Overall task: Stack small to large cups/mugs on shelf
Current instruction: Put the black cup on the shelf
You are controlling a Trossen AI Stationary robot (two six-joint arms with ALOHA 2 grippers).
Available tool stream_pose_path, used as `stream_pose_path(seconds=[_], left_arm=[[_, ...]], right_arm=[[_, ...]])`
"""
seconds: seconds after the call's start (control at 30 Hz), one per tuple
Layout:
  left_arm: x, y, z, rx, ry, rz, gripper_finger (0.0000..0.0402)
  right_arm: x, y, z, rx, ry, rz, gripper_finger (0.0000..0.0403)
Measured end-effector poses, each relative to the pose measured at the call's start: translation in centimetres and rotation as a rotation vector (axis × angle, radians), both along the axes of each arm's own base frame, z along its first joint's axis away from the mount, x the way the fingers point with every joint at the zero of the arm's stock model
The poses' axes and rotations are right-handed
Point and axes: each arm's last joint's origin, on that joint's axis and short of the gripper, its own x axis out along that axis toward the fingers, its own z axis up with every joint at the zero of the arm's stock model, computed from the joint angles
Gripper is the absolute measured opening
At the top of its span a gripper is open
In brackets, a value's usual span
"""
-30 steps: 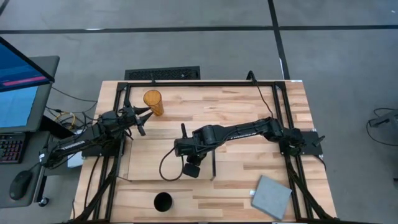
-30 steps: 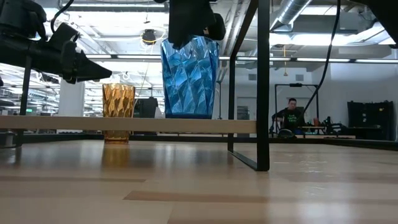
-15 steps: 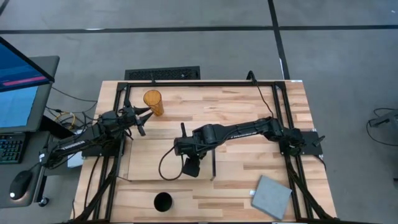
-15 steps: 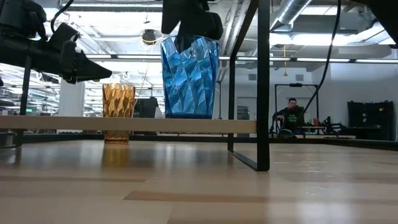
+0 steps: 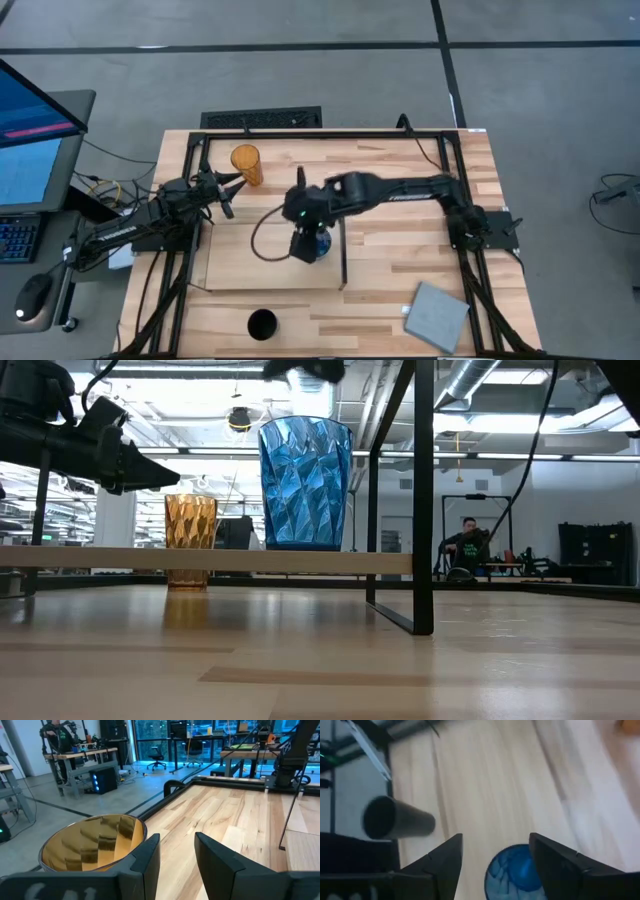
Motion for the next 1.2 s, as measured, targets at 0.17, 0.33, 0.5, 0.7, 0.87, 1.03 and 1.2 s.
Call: stream_pose_path(seconds=[0.17, 0.33, 0.5, 0.7, 0.87, 1.03, 1.2], left_arm=[[0.0, 0.0, 0.0, 0.0, 0.0, 0.001, 0.0114], [0.0, 0.0, 0.0, 0.0, 0.0, 0.0, 0.0114], [0.0, 0.0, 0.0, 0.0, -0.001, 0.0, 0.0114], [0.0, 0.0, 0.0, 0.002, 0.001, 0.001, 0.0114], [0.0, 0.0, 0.0, 0.002, 0.0, 0.001, 0.0114], [0.0, 0.0, 0.0, 0.003, -0.004, 0.006, 0.0114], [0.0, 0.0, 0.2, 0.014, -0.027, 0.011, 0.0114]], right_arm=[[-1.3, -1.4, 5.1, -0.032, -0.275, 0.041, 0.025], [-3.5, -3.4, 9.7, -0.121, -0.498, 0.067, 0.025], [-5.6, -5.9, 12.3, -0.324, -0.571, -0.003, 0.025], [-8.1, -9.0, 14.2, -0.522, -0.557, -0.21, 0.0248], [-10.0, -11.7, 14.9, -0.541, -0.521, -0.265, 0.0239], [-12.6, -14.2, 15.6, -0.555, -0.471, -0.311, 0.0233], [-15.4, -17.0, 16.3, -0.57, -0.43, -0.397, 0.023]])
